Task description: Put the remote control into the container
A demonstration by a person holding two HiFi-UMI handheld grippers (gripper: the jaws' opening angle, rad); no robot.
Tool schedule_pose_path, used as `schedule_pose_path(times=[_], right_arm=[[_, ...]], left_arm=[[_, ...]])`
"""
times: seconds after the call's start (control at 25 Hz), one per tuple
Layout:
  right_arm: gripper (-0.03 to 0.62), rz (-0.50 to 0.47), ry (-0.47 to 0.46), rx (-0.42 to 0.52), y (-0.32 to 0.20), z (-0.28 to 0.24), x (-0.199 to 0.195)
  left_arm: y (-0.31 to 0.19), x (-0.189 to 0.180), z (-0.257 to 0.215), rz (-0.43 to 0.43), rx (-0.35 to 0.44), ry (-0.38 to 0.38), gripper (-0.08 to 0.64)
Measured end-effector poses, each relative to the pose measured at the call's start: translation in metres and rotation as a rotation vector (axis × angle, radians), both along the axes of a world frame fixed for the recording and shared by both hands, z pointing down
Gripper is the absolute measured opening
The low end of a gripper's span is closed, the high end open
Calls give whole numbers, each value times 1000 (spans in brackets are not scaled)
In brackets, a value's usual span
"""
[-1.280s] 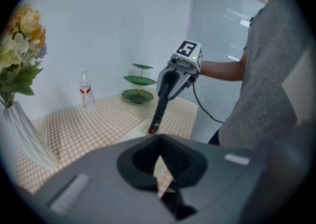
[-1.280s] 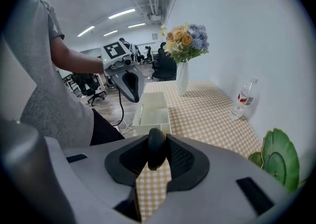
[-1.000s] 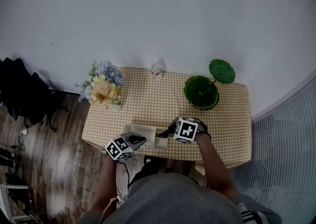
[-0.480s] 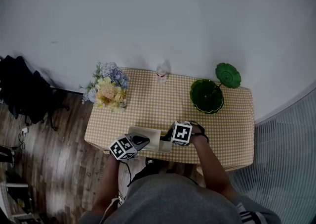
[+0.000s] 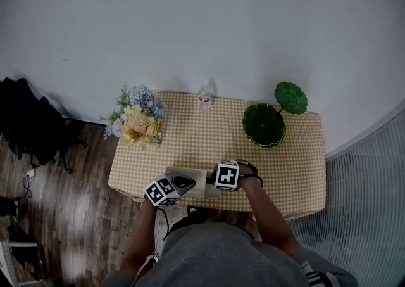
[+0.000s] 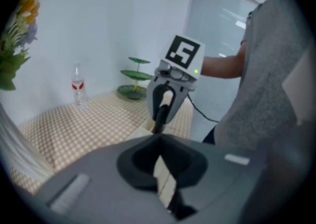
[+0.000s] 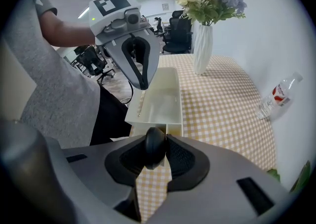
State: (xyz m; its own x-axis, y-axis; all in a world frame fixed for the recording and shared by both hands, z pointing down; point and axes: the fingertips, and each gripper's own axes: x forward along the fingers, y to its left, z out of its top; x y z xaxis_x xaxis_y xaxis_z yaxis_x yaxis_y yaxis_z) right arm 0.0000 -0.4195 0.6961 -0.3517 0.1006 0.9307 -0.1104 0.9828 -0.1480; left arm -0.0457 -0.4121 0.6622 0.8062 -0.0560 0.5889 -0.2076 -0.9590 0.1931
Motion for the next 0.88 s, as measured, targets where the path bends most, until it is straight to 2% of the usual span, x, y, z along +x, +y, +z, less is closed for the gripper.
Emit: schedule_pose_path(times=[0.2, 0.48, 0.56, 0.64, 0.72, 0.88], right_arm=[[106, -5, 12, -2, 2, 7, -2], [106, -1, -24, 3, 3, 10, -7], [134, 0, -38, 17, 2, 11, -8], [170, 13, -72, 31, -1, 8, -10], [179, 27, -119, 43, -5, -1, -13], [179, 70, -305, 43, -11, -26, -24]], left_arm=[[1, 2, 2, 15, 1, -4, 0], [4, 1, 4, 8, -5, -5, 0], [3, 1, 3, 5, -1, -5, 0], [2, 1, 1, -2, 3, -2, 0], [0, 2, -3, -10, 8, 5, 0], [-6, 1, -12, -34, 24, 17, 0]])
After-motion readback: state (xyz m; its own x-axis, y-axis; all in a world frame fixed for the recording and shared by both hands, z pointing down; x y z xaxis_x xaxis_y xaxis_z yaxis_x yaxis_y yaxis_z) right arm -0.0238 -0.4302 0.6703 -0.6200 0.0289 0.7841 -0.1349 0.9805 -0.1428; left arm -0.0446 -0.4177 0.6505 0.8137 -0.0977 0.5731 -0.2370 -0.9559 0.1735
